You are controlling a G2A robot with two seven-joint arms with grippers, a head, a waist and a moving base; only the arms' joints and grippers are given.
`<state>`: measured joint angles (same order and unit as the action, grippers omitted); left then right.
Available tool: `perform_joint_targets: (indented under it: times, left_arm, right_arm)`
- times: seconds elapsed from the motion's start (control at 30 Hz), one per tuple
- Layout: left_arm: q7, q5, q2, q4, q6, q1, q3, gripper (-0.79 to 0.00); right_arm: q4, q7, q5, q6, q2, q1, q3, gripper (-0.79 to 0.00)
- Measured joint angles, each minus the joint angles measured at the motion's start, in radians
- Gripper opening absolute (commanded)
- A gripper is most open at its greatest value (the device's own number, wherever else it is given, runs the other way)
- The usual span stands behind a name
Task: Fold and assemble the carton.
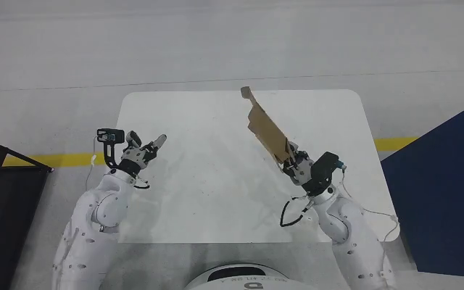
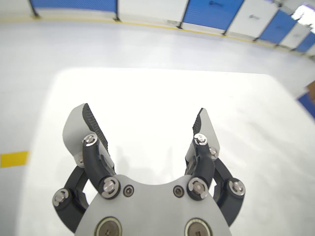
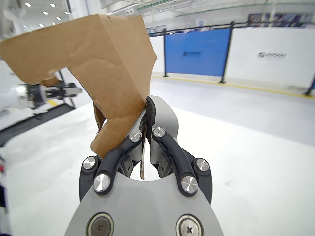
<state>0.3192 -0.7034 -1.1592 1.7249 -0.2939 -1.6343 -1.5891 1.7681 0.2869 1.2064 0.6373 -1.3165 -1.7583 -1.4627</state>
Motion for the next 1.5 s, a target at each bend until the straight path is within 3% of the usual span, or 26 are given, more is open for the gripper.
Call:
perform_joint_targets:
  times: [0.1,0.23,0.33,0.6,0.73,0.83,1.23,1.33,1.5]
  left_arm:
    - [0.255,0.363,0.007,-0.056,-0.078,0.063,-0.022,0.000]
    - [0.554,0.755,0.013,-0.138,-0.068,0.138,-0.007,0.000]
    - [0.683,0.905,0.019,-0.171,-0.065,0.182,-0.007,0.000]
    - [0.656,0.879,0.016,-0.171,-0.044,0.174,0.008,0.000]
    - [0.794,1.200,0.001,-0.229,0.161,0.195,0.083,0.000]
    - [0.895,1.400,-0.005,-0.281,0.243,0.237,0.128,0.000]
    - [0.879,1.261,-0.011,-0.311,0.140,0.339,0.243,-0.003]
    - [0.866,1.218,-0.013,-0.303,0.117,0.349,0.271,-0.080]
    - [0.861,1.200,-0.015,-0.292,0.104,0.357,0.308,-0.394]
  right_arm:
    - [-0.031,-0.082,-0.194,0.108,0.003,0.010,0.010,-0.785]
    - [-0.053,-0.184,-0.458,0.165,0.008,0.016,0.024,-0.785]
    - [-0.047,-0.245,-0.564,0.151,0.013,0.022,0.014,-0.785]
    - [-0.053,-0.250,-0.573,0.153,0.012,0.020,0.024,-0.785]
    - [-0.100,-0.395,-0.748,0.164,0.017,0.040,0.087,-0.785]
    - [-0.118,-0.506,-0.873,0.158,0.024,0.063,0.116,-0.785]
    - [-0.132,-0.675,-1.059,0.110,0.040,0.096,0.150,-0.785]
    - [-0.137,-0.705,-1.095,0.102,0.042,0.104,0.164,-0.785]
    - [-0.144,-0.741,-1.133,0.087,0.047,0.117,0.176,-0.785]
